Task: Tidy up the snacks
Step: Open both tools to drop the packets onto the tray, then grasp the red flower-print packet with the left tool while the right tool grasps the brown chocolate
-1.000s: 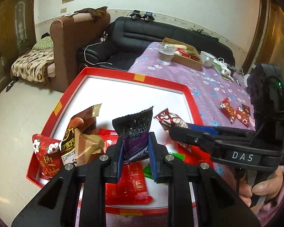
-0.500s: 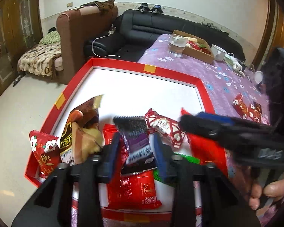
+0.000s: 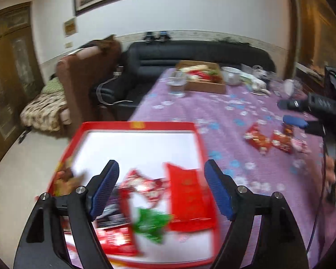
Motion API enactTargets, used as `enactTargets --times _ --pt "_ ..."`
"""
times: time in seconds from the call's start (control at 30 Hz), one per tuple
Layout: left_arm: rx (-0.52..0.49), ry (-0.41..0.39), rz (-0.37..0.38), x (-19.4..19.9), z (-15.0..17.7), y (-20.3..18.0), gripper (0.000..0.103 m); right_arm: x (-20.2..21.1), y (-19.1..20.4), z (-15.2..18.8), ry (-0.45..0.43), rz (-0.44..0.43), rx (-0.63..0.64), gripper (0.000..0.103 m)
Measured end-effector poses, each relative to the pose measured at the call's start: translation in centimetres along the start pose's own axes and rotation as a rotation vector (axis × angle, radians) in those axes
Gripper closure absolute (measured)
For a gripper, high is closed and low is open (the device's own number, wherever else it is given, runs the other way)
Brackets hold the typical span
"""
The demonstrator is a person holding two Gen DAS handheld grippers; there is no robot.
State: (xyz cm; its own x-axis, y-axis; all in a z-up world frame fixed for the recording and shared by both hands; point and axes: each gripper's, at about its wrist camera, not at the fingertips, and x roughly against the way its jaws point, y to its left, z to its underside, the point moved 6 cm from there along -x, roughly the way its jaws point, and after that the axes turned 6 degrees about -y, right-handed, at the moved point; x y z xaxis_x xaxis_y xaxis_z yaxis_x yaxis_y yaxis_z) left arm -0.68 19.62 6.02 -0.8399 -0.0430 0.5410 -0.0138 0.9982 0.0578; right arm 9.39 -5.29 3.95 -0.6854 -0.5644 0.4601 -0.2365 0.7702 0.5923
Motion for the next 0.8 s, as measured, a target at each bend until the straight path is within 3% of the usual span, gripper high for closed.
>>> enactTargets --times 0.17,0.27,0.37,0.53,0.7,0.77,0.8 --pt "-0.084 0.012 0.086 -1.2 -1.9 -5.4 0.024 2.9 -8.4 -3.8 -0.052 0.133 -0.202 0.033" --pt "-0.135 0.039 0.116 -3.0 -3.0 -8.4 0.024 3.5 -12.9 -4.4 -0.039 0.228 -0.310 0.033" --pt "-0.114 0.104 0.160 -5.8 -3.8 -10.4 0.024 3.3 -15.6 -4.1 -0.028 0.263 -0.369 0.033" --pt "0.018 0.254 0.204 -10.2 -3.6 -11.6 0.025 0.8 -17.2 -3.4 0.011 0.296 -0.360 0.035" --pt "0.110 0.316 0.219 -12.2 -2.5 -13.2 0.025 -0.2 -15.8 -3.4 -0.027 0.414 -0.171 0.038" --pt "0.121 0.327 0.213 -12.6 -2.3 -14.0 0.025 -0.7 -15.5 -3.3 -0.028 0.511 -0.080 0.053" --pt "0.120 0.329 0.211 -12.7 -2.2 -14.4 0.025 -1.0 -15.5 -3.3 -0.027 0.572 -0.026 0.073"
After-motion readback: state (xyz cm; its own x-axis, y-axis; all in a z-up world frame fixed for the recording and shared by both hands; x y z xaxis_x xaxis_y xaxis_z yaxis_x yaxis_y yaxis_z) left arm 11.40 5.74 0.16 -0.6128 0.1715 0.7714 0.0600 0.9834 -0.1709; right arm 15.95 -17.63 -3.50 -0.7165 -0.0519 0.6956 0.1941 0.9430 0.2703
